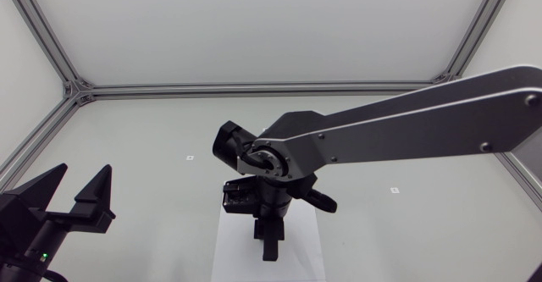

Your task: Pick up the orange 2x2 brick with the right arm and stack it on top of the green 2x2 brick in the center

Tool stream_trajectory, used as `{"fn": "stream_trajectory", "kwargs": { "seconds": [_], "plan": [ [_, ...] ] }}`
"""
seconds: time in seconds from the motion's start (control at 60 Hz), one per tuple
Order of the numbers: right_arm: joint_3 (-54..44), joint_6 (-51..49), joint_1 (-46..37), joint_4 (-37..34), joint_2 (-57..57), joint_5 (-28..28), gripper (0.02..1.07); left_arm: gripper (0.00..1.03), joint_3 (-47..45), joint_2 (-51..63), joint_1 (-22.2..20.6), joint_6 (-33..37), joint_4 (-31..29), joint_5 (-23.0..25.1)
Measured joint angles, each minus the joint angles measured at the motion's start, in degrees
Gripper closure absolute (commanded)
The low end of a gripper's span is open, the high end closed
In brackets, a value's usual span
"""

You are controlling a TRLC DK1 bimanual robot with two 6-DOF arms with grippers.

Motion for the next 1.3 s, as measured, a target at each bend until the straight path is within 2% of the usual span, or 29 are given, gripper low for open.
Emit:
{"fn": "stream_trajectory", "kwargs": {
  "seconds": [0.417, 0.733, 1.017, 1.3],
  "plan": [
    [2.34, 0.87, -0.31, -2.6, 1.97, 0.11, 0.98, 0.04, 0.0, 0.0, 0.0, 0.0, 0.0, 0.0],
    [1.01, 0.85, -2.34, -0.9, 1.4, -4.02, 0.98, 0.04, 0.0, 0.0, 0.0, 0.02, 0.0, 0.0],
    [-0.92, 2.43, -0.11, 1.22, 0.24, 1.29, 0.98, 0.04, 0.0, 0.0, 0.0, 0.02, 0.0, 0.0],
    [0.48, 2.29, -0.17, -0.2, 1.2, -0.2, 0.98, 0.04, 0.0, 0.0, 0.0, 0.02, 0.0, 0.0]
  ]
}}
